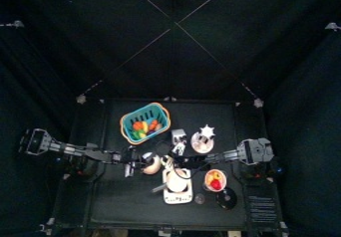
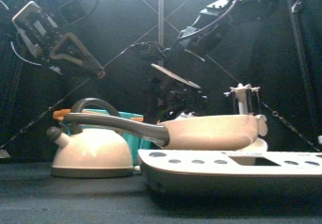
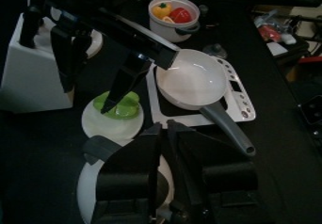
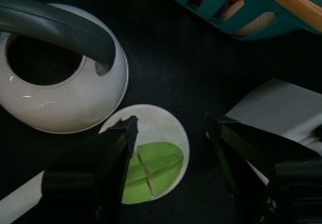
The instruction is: Grab carrot
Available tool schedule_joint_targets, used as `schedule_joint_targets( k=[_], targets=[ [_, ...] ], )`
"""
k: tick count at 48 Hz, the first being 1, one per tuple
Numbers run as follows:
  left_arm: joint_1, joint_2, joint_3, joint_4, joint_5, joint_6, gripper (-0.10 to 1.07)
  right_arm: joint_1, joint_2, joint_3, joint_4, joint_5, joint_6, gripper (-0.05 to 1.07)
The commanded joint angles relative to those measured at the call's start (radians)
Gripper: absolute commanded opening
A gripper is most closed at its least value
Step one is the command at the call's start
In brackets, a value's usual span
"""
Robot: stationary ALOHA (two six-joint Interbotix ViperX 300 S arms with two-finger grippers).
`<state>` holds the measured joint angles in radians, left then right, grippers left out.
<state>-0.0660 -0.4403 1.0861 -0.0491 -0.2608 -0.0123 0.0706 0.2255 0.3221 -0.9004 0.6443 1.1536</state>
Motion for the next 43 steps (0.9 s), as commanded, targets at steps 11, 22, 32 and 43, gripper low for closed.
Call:
schedule_joint_targets(
  k=[11, 22, 32, 43],
  targets=[
    [0.014, -0.008, 0.006, -0.023, -0.005, 0.002, 0.59, 0.12, -0.179, 0.012, -0.014, 0.124, 0.008, 0.92],
    [0.064, -0.06, -0.003, -0.114, -0.005, 0.003, 0.59, 0.179, -0.285, 0.126, -0.043, 0.144, 0.104, 0.91],
    [0.152, -0.095, -0.012, -0.221, 0.046, 0.003, 0.59, 0.17, -0.399, 0.27, -0.152, 0.057, 0.275, 0.91],
    [0.216, -0.101, -0.107, -0.212, 0.249, 0.005, 0.59, 0.078, -0.474, 0.405, -0.357, -0.13, 0.48, 0.91]
  ],
)
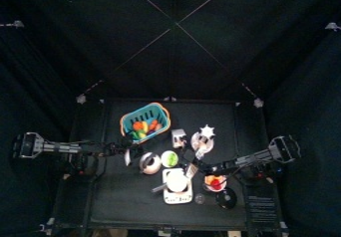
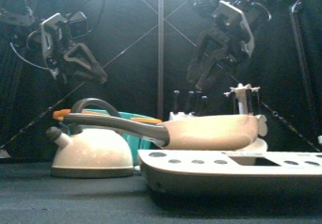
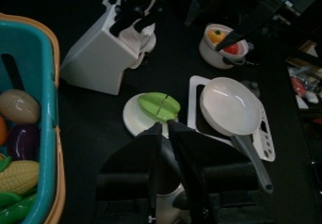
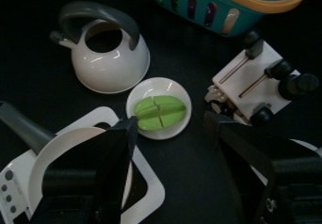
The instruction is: Grab carrot
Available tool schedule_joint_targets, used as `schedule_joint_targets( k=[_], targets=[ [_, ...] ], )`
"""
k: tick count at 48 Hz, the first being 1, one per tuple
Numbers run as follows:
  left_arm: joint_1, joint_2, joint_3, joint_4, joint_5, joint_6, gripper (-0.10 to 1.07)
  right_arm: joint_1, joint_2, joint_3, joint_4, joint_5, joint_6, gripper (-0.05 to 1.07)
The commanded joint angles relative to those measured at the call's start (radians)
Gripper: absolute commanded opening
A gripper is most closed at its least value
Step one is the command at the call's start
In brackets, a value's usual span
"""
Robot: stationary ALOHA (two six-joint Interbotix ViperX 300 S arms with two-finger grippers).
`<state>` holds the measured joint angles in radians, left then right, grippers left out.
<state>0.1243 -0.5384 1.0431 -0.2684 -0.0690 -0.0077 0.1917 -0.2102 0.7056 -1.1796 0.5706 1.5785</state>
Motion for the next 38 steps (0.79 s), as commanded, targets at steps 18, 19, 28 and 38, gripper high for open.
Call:
schedule_joint_targets(
  k=[18, 19, 28, 38],
  targets=[
    [0.265, 0.054, -0.236, 0.015, 0.279, -0.002, 0.6, -0.094, -0.101, 0.117, -0.282, -0.081, 0.106, 0.91],
    [0.273, 0.063, -0.245, 0.015, 0.284, -0.002, 0.6, -0.095, -0.107, 0.12, -0.284, -0.083, 0.106, 0.91],
    [0.327, 0.198, -0.351, 0.028, 0.324, 0.002, 0.7, -0.13, -0.153, 0.146, -0.279, -0.081, 0.127, 0.91],
    [0.416, 0.357, -0.448, 0.08, 0.4, -0.005, 0.87, -0.137, -0.152, 0.17, -0.281, -0.081, 0.146, 0.91]
  ],
)
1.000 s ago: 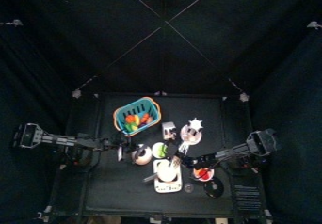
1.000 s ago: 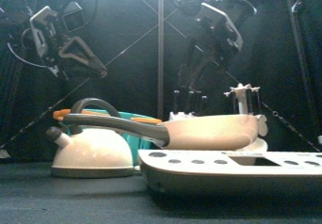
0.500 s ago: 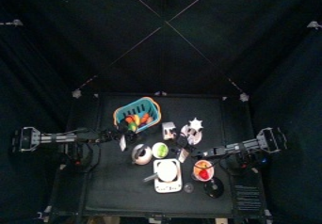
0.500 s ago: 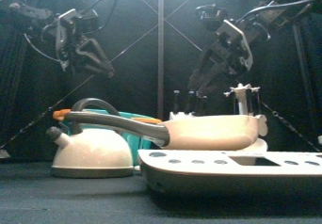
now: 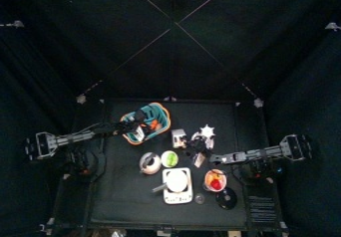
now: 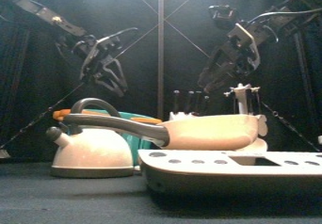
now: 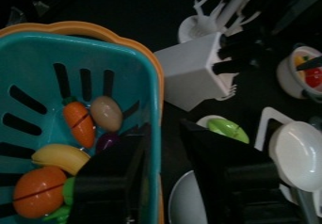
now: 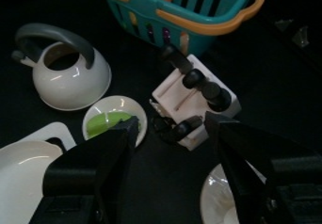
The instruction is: Grab carrot
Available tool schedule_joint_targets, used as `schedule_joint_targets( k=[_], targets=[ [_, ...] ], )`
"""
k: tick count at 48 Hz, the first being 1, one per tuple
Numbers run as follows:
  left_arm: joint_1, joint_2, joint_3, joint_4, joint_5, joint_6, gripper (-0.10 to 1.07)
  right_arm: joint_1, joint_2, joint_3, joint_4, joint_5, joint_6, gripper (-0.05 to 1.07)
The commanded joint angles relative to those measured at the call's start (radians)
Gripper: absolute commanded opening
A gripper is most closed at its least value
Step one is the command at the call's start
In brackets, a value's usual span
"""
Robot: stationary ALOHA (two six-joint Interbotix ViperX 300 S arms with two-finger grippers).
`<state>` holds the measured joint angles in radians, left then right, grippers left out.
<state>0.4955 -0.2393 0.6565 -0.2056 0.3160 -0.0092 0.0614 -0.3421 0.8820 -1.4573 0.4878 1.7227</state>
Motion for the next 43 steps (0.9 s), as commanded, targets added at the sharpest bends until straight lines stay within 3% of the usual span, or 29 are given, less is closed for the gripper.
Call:
schedule_joint_targets(
  k=[1, 19, 31, 43],
  targets=[
    [0.055, 0.074, -0.069, 0.018, 0.015, -0.003, 0.88, -0.006, -0.021, -0.006, -0.003, 0.002, 0.002, 0.91],
    [0.118, 0.319, -0.221, 0.043, 0.106, -0.002, 0.89, -0.006, -0.018, 0.015, 0.017, 0.002, 0.003, 0.91],
    [0.121, 0.382, -0.247, 0.08, 0.137, -0.005, 0.89, -0.003, -0.011, 0.017, 0.017, 0.002, 0.003, 0.91],
    [0.115, 0.371, -0.239, 0.078, 0.15, -0.002, 0.89, -0.005, -0.009, 0.018, 0.017, 0.002, 0.003, 0.91]
  ],
)
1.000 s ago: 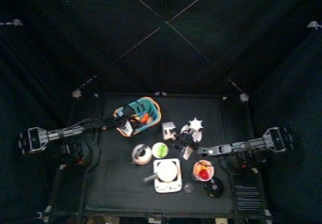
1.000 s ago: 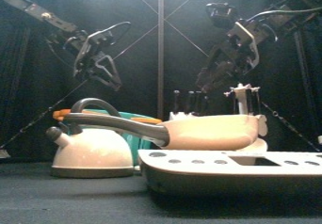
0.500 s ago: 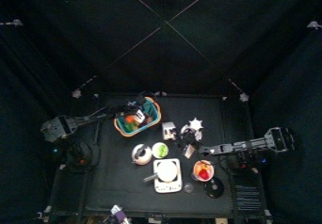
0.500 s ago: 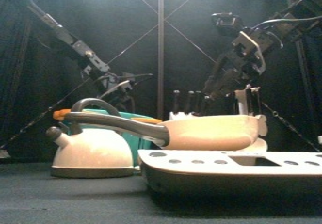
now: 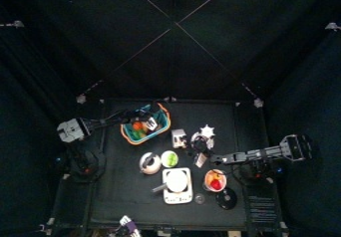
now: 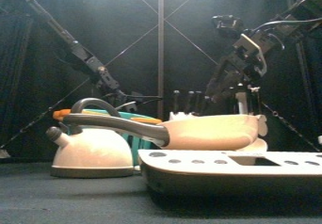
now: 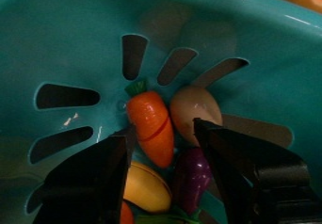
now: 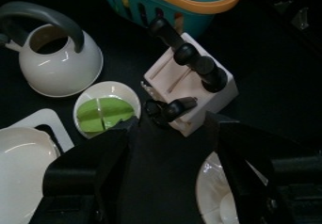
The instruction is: Grab carrot
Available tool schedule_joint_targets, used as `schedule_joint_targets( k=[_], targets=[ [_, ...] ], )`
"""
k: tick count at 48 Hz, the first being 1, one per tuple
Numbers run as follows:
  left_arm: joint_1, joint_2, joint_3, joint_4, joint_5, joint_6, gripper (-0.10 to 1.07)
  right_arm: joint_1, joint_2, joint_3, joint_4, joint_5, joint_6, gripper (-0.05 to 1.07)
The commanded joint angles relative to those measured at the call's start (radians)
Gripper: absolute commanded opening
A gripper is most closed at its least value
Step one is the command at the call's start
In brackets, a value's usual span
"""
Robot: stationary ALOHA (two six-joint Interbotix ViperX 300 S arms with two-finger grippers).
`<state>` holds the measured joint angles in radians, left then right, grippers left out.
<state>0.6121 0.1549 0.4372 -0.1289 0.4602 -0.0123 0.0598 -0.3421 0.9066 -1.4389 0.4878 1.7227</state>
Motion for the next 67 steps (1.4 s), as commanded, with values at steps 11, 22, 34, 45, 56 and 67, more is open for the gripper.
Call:
schedule_joint_targets(
  k=[11, 22, 34, 45, 56, 67],
  targets=[
    [-0.051, -0.032, -0.026, 0.02, 0.038, 0.008, 0.89, -0.005, -0.003, -0.009, -0.002, 0.002, 0.003, 0.91],
    [-0.067, -0.02, -0.025, 0.029, 0.054, 0.003, 0.89, -0.008, 0.009, -0.014, -0.002, 0.002, 0.003, 0.91],
    [-0.072, -0.023, -0.032, 0.041, 0.087, 0.012, 0.89, -0.012, 0.014, -0.014, -0.002, 0.002, 0.003, 0.91],
    [-0.069, -0.005, -0.035, 0.048, 0.106, 0.012, 0.88, -0.014, 0.025, -0.018, -0.002, 0.002, 0.003, 0.91],
    [-0.066, 0.012, -0.038, 0.077, 0.149, 0.014, 0.88, -0.018, 0.028, -0.017, -0.002, 0.002, 0.003, 0.91],
    [-0.066, 0.008, -0.044, 0.094, 0.147, 0.006, 0.88, -0.02, 0.029, -0.018, -0.002, 0.002, 0.003, 0.91]
  ],
)
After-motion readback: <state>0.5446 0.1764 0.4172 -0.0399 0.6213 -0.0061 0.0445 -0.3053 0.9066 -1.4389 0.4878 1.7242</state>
